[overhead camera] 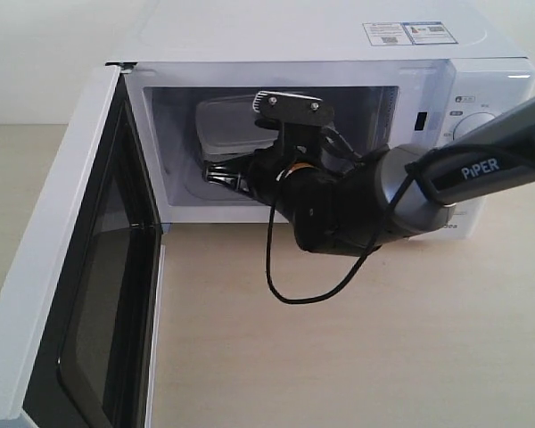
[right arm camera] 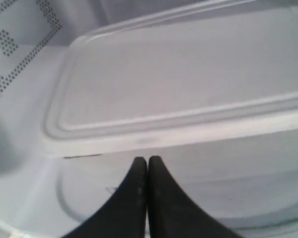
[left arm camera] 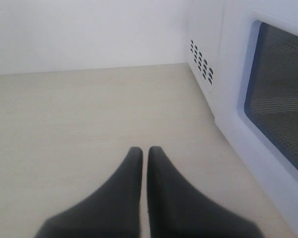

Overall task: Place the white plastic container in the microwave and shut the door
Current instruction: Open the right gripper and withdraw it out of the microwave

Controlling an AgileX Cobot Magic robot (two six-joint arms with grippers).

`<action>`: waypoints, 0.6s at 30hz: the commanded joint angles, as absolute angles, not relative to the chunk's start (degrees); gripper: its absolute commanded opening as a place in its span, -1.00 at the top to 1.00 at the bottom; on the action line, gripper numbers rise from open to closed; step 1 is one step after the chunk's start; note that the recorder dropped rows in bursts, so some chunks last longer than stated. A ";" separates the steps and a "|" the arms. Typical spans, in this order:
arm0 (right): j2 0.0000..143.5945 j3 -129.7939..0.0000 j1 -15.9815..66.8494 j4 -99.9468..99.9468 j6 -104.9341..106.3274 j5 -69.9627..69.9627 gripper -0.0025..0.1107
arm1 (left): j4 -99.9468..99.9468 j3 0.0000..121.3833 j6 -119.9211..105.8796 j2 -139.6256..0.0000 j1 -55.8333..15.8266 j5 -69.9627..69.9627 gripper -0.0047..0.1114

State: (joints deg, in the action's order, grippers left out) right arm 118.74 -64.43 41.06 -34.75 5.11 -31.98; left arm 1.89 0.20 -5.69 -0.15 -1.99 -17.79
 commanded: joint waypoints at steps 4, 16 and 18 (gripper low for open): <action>114.59 -62.24 46.70 -34.13 4.90 -31.12 0.96 | 1.87 0.00 -6.01 0.00 -1.78 -17.56 0.84; 97.14 -46.99 47.75 -36.82 25.42 -17.57 0.96 | 1.87 0.00 -6.01 0.00 -1.78 -17.56 0.84; 92.99 -44.51 47.75 -37.34 26.02 -14.28 0.96 | 1.87 0.00 -6.01 0.00 -1.78 -17.56 0.84</action>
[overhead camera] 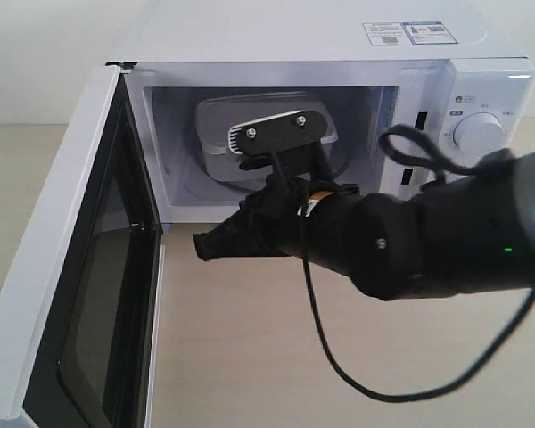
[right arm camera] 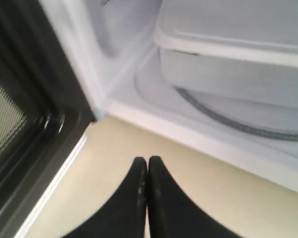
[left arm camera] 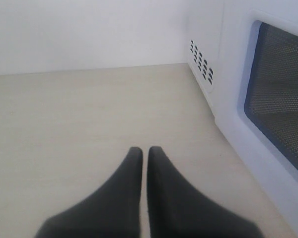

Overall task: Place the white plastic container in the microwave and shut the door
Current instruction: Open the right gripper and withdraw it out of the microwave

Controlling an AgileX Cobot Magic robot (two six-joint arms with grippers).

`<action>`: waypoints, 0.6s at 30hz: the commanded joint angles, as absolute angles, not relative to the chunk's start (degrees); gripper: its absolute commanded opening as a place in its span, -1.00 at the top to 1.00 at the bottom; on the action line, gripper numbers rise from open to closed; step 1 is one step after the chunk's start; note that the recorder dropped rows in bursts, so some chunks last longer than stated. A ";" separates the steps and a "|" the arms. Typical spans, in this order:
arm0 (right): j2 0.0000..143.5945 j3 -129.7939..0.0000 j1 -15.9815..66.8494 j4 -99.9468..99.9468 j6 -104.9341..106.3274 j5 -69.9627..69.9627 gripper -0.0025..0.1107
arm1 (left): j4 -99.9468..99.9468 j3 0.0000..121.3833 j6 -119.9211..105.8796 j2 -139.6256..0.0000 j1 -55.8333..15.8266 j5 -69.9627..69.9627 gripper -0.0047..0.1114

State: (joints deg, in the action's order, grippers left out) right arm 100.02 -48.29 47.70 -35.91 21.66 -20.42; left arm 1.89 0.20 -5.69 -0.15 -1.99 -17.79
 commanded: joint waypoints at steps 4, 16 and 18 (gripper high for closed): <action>82.08 -38.72 47.75 -39.68 26.02 -8.18 0.96 | 1.87 0.00 -6.01 0.00 -1.78 -17.56 0.84; 57.19 -32.04 47.75 -31.88 16.69 27.10 0.96 | 1.87 0.00 -6.01 0.00 -1.78 -17.56 0.84; 56.56 -32.16 47.75 -18.67 6.50 30.93 0.96 | 1.87 0.00 -6.01 0.00 -1.78 -17.56 0.84</action>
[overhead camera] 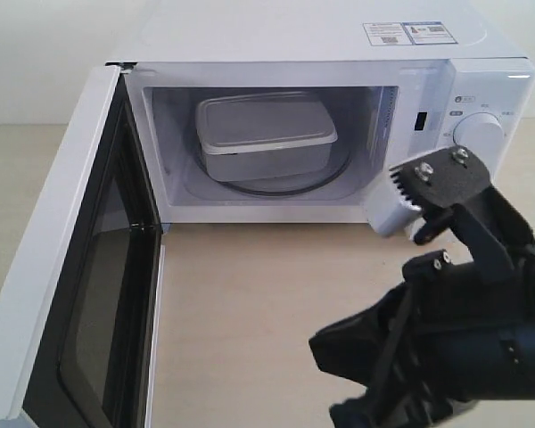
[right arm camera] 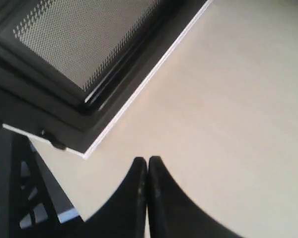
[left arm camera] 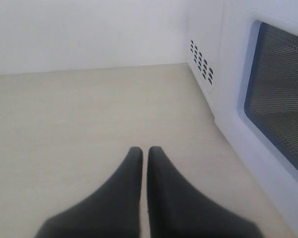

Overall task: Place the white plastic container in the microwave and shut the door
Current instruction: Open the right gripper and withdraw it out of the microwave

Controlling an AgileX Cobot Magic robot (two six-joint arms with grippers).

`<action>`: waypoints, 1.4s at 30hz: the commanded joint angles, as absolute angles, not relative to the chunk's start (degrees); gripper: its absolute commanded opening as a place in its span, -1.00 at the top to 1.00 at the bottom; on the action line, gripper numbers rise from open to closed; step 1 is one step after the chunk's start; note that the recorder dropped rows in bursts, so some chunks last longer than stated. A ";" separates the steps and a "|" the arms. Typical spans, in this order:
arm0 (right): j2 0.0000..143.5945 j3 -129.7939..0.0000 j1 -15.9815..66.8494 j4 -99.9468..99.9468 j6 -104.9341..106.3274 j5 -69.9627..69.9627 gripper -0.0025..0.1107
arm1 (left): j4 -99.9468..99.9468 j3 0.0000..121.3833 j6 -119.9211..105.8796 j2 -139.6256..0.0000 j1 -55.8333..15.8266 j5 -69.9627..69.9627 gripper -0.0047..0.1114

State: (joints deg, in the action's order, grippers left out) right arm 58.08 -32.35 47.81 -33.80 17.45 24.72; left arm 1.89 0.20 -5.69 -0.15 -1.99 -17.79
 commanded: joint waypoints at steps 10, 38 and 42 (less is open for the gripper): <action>56.56 -32.16 47.75 0.94 -6.73 34.46 0.96 | 1.87 0.00 -6.01 0.00 -1.78 -17.56 0.84; 56.56 -32.16 47.86 0.62 -7.42 34.99 0.96 | 1.87 0.00 -6.01 0.00 -1.78 -17.56 0.84; 55.35 -32.06 45.33 2.07 -4.53 36.90 0.96 | 1.87 0.00 -6.01 0.00 -1.78 -17.56 0.84</action>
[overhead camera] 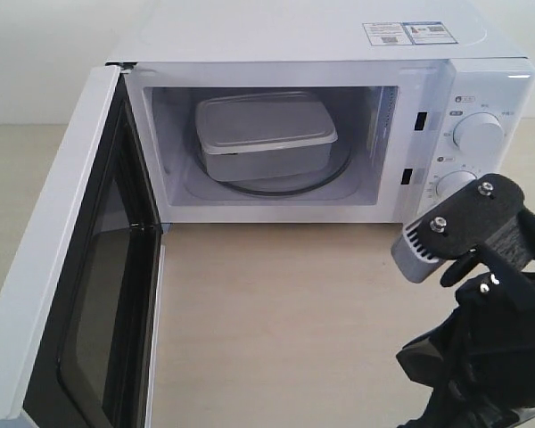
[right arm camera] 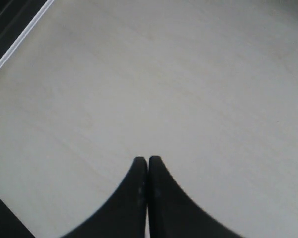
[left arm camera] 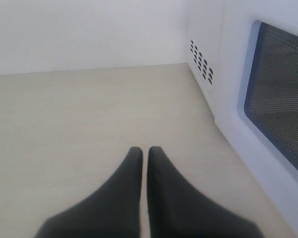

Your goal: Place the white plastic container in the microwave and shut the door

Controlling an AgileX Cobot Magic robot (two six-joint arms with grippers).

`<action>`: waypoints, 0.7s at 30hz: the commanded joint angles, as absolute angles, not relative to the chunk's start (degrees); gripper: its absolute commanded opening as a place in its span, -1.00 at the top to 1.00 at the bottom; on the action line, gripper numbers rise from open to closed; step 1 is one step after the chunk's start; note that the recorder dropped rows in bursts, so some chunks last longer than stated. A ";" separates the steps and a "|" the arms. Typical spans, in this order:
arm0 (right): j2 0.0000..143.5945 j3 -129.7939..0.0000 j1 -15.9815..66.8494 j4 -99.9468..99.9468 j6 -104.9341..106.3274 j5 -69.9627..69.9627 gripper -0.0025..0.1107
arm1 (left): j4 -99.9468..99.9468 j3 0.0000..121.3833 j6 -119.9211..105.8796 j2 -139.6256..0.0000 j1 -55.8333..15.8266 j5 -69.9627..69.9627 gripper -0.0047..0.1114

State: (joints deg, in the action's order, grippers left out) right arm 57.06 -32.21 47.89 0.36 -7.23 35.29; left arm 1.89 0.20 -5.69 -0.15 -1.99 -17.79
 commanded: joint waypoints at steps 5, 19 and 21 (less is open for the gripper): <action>47.13 -31.44 31.83 -1.16 -6.19 35.62 0.96 | 1.87 0.00 -6.01 0.00 -1.78 -17.56 0.84; 13.37 -17.17 3.49 0.00 -9.38 24.50 0.96 | 1.87 0.00 -6.01 0.00 -1.78 -17.56 0.84; 11.30 -14.92 3.35 0.00 -9.38 21.86 0.96 | 1.87 0.00 -6.01 0.00 -1.78 -17.56 0.84</action>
State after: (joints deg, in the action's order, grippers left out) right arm 13.88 -17.52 4.00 -0.73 -9.24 24.84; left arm 1.89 0.20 -5.69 -0.15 -1.99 -17.79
